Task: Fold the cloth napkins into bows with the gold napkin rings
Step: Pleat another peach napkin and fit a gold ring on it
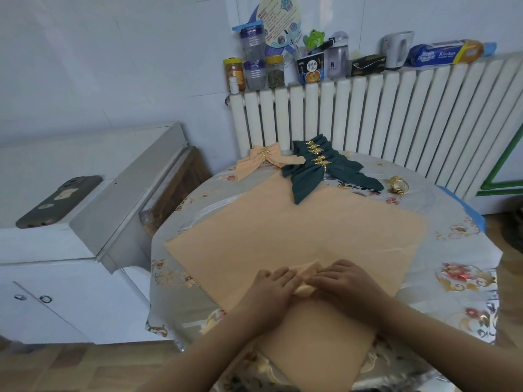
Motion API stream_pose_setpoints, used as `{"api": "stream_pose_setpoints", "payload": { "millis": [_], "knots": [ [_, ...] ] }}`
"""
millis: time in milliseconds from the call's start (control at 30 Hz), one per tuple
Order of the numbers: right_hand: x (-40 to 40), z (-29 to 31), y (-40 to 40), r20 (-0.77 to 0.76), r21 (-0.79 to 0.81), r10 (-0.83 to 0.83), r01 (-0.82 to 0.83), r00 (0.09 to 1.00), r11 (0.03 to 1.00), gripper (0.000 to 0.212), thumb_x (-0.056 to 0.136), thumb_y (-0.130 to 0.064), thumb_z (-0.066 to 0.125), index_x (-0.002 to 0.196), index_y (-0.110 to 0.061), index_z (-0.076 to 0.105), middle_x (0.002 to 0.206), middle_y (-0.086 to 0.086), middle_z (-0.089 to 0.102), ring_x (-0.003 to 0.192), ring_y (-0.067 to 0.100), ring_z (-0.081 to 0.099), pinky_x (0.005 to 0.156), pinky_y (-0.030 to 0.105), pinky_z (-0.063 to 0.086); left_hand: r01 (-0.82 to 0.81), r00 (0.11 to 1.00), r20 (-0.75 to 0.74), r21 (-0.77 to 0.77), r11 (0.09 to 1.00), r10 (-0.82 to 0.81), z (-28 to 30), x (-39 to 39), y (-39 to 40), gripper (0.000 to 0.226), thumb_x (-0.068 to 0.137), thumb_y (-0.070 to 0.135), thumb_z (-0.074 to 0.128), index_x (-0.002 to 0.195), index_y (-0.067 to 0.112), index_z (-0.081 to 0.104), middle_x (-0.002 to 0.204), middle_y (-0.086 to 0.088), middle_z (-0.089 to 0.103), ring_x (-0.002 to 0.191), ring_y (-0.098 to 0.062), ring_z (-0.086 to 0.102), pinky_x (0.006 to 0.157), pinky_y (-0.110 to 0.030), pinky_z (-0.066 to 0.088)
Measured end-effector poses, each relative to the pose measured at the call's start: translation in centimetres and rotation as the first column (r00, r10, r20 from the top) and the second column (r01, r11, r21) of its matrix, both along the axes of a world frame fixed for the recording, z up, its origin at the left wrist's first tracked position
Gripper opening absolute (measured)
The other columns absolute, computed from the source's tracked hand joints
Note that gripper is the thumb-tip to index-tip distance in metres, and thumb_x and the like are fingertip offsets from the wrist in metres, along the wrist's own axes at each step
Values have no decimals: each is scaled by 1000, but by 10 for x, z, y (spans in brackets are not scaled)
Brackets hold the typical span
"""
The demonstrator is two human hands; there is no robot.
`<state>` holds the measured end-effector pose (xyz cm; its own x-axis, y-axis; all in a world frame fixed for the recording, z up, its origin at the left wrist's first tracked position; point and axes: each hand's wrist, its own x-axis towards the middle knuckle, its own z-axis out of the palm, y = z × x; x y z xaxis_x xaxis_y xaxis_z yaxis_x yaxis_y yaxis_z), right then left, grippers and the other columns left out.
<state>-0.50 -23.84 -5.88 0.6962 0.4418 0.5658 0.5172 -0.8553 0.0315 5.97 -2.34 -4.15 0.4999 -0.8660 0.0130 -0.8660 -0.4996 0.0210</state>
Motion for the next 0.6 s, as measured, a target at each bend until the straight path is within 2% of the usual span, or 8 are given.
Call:
{"api": "stream_pose_setpoints", "payload": {
  "millis": [33,100,200,267,434,501,567,601],
  "knots": [
    [3,4,0,6,-10,10,-10,1000,1000,27,84,-28,50,106,-27,66,87,-10,72,72,10,67,69,22,40,15,1000,-1,-4,1000,-15,0,4,1,47,93,23,38,140,19,44,145,0,44,133,-16,41,99,-33,35],
    [8,10,1,39,-24,15,-14,999,1000,28,84,-29,49,111,-28,56,80,-10,70,59,10,62,62,22,44,-26,995,-94,3,1000,27,2,11,1,52,100,20,34,150,25,20,157,4,18,142,-14,16,107,-33,15],
    [11,8,3,88,-11,1,0,996,1000,25,82,-28,50,106,-30,52,87,-9,70,56,12,61,52,20,46,-81,964,-254,21,997,83,9,20,0,54,101,19,34,151,28,15,159,7,9,143,-14,9,111,-32,8],
    [11,4,3,106,3,-20,20,994,1000,20,80,-29,53,99,-33,51,83,-7,68,54,16,60,45,21,42,-75,953,-288,69,995,92,16,24,-3,53,101,21,34,151,25,15,159,6,8,142,-17,10,111,-32,7],
    [16,1,4,85,3,-16,15,996,1000,14,78,-31,54,86,-33,66,75,-5,65,53,17,58,41,22,39,-118,988,-80,182,976,134,17,14,-23,61,101,32,32,150,3,11,156,-14,16,142,-27,13,115,-39,7],
    [18,1,4,66,38,-23,20,998,999,16,79,-32,55,83,-31,71,75,-6,67,54,17,59,41,23,42,-129,989,-71,41,991,132,6,10,-28,62,100,35,33,148,-1,15,150,-21,28,138,-30,28,115,-37,18],
    [20,2,6,64,61,-24,20,998,998,17,80,-30,55,83,-29,72,72,-6,67,54,16,59,41,23,44,-65,993,-104,-160,985,49,-2,10,-25,54,95,30,40,138,-3,37,125,-22,58,111,-32,59,94,-32,46],
    [21,2,5,72,66,-26,21,997,998,18,80,-28,54,82,-27,71,70,-5,66,53,17,59,41,23,43,-33,996,-85,-238,971,13,-12,15,-22,50,92,28,42,131,-2,49,112,-17,66,96,-30,65,83,-30,51]
  ]
}}
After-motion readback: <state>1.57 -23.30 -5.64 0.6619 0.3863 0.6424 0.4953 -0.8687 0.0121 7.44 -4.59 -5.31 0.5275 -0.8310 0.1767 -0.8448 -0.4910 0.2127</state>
